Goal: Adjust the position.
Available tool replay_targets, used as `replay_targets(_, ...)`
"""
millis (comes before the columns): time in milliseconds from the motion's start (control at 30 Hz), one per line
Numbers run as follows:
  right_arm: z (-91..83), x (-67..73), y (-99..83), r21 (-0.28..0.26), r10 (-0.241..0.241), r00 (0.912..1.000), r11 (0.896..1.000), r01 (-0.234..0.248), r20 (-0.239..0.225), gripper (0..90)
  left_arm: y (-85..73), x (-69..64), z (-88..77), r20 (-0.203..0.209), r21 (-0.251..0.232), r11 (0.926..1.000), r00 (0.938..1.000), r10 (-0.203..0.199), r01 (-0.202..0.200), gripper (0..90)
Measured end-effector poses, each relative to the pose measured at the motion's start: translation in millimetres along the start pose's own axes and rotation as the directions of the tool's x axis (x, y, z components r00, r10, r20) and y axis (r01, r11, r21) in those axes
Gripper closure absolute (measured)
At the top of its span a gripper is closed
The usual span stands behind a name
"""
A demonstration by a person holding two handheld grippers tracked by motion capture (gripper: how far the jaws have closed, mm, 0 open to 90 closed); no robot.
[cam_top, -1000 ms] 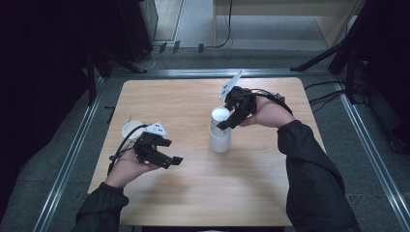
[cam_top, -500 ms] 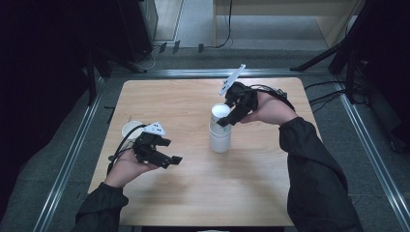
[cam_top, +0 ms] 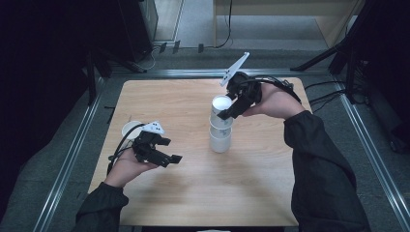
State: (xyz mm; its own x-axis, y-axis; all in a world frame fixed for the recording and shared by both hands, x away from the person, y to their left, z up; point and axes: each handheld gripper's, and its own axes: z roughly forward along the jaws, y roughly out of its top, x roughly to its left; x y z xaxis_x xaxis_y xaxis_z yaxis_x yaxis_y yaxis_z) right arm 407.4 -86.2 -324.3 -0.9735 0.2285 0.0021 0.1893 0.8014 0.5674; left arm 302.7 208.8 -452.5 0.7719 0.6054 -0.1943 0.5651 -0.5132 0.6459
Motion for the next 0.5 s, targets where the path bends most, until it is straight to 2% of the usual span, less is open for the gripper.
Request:
replay_targets(300, -37.5, 24.3, 3.1, -0.034, -0.020, 0.9997, 0.999, 0.021, 0.015, 34.8, 1.8, 0.5, 0.0, 0.005, -0.018, 0.9998, 1.0000, 0.004, -0.003, 14.3)
replay_targets(500, -44.3, 47.7, -6.5, -0.034, -0.046, 0.9989, 0.998, 0.046, -0.005, 34.9, 4.6, -1.2, 1.6, 0.016, -0.023, 0.9996, 0.9998, 0.013, -0.013, 14.3)
